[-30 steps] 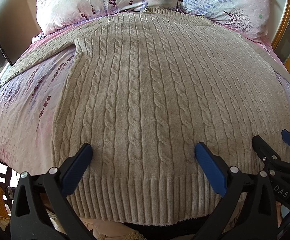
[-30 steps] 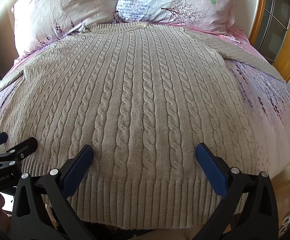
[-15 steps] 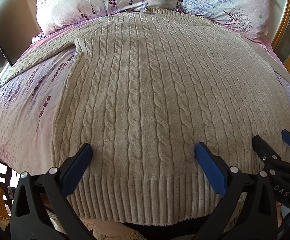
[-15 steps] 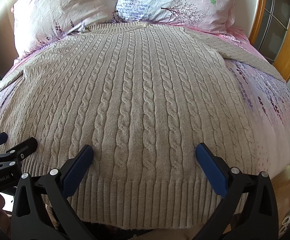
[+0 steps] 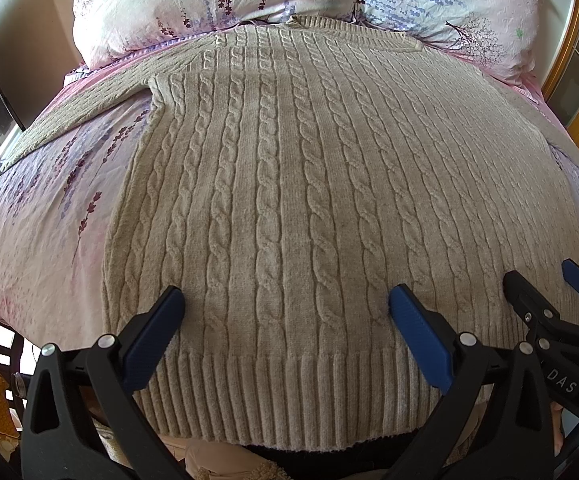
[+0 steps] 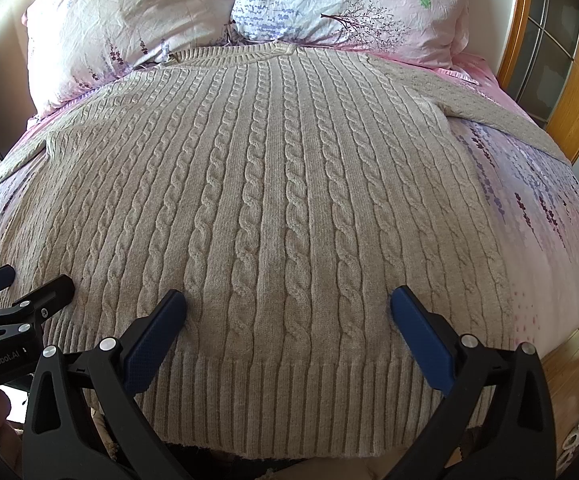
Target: Fold small clothes
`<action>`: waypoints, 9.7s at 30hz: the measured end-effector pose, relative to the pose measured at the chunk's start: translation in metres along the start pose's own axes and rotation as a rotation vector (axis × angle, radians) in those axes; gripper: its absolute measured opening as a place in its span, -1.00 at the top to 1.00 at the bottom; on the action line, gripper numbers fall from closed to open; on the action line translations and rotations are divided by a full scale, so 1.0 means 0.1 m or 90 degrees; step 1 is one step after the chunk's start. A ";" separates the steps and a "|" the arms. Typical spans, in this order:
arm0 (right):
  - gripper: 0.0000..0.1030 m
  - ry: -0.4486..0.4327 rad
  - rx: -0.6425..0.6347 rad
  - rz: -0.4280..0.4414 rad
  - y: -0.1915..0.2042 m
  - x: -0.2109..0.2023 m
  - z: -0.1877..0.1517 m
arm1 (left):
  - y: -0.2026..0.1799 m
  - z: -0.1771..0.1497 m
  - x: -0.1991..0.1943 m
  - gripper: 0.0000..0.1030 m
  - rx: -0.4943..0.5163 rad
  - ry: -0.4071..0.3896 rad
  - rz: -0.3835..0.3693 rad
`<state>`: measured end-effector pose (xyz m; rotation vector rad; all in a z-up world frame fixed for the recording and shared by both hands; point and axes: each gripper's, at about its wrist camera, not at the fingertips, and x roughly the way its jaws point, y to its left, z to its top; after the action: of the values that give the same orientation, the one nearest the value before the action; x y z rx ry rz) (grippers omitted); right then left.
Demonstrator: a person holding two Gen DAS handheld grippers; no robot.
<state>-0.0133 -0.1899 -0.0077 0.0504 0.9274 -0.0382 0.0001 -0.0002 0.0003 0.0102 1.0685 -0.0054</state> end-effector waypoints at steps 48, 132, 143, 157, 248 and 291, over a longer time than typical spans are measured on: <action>-0.97 -0.007 -0.082 0.090 -0.16 0.07 0.20 | 0.02 0.39 0.05 -0.97 0.047 -0.044 -0.060; 0.56 -0.014 0.528 0.230 -2.28 1.18 1.90 | 0.89 1.27 0.12 -0.97 -0.095 -0.202 -0.263; 0.82 -0.157 0.238 0.277 -1.01 0.45 2.50 | 1.16 1.30 0.15 -0.96 -0.154 -0.231 -0.323; 0.11 0.091 0.098 0.387 0.41 1.10 2.24 | 0.95 1.54 0.42 -0.90 -0.221 -0.126 -0.436; -0.27 0.070 0.001 0.095 0.28 0.93 2.14 | 4.02 0.94 0.66 0.11 -0.724 -0.167 -0.174; -0.29 0.071 0.116 0.135 -0.61 0.84 1.97 | 0.98 1.85 1.10 0.11 -0.486 -0.092 -0.521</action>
<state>0.1908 -0.2636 0.0413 0.3221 1.0240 0.0780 0.2166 0.0955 -0.0068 -1.0983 0.8140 -0.3309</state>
